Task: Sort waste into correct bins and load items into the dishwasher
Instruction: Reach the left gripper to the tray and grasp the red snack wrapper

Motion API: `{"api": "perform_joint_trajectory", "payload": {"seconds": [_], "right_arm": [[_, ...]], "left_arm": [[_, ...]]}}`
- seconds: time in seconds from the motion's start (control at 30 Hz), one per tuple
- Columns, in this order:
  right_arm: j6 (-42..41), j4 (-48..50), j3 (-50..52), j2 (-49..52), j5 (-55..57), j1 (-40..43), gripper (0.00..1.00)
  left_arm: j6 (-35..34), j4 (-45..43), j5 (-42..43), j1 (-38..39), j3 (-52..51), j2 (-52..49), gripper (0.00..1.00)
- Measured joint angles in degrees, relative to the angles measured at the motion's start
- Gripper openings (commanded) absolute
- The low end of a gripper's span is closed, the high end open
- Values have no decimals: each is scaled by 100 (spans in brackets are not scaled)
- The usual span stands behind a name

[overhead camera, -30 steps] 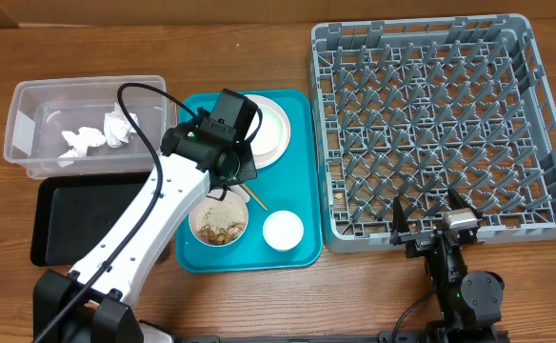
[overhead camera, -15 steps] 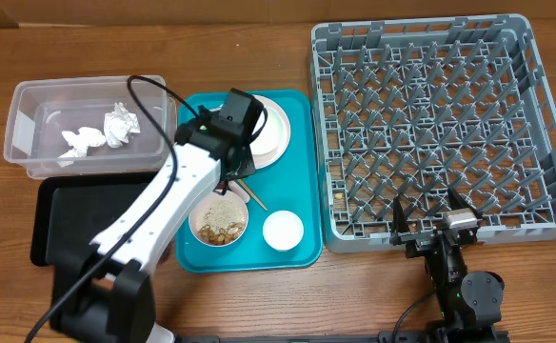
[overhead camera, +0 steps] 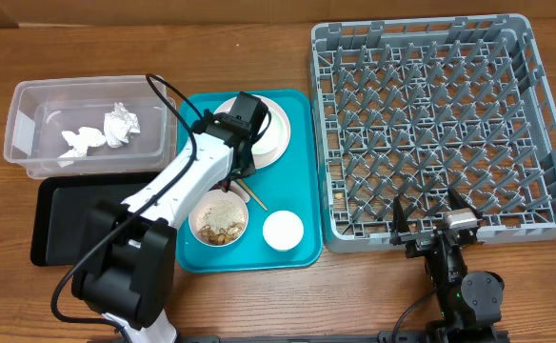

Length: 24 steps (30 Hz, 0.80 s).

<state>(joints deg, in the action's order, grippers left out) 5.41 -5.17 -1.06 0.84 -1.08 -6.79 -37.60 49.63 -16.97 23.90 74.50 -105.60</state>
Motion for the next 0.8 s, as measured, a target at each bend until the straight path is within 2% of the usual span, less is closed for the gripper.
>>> {"api": "perform_joint_trajectory", "payload": {"seconds": [0.23, 0.5, 0.57, 0.7, 0.8], "right_arm": [[-2, 0, 0, 0, -2, 0, 100], [0, 2, 0, 0, -2, 0, 100], [-2, 0, 0, 0, 0, 0, 100], [-2, -2, 0, 0, -2, 0, 100], [0, 0, 0, 0, -2, 0, 100]], "left_arm": [[-66, -2, -2, -31, 0, -7, 35], [-146, -24, -2, -31, 0, -61, 33], [-149, -28, -2, -31, 0, -118, 27], [-168, -42, 0, -31, -2, -173, 24], [-170, -63, 0, -31, -2, -173, 17]]}}
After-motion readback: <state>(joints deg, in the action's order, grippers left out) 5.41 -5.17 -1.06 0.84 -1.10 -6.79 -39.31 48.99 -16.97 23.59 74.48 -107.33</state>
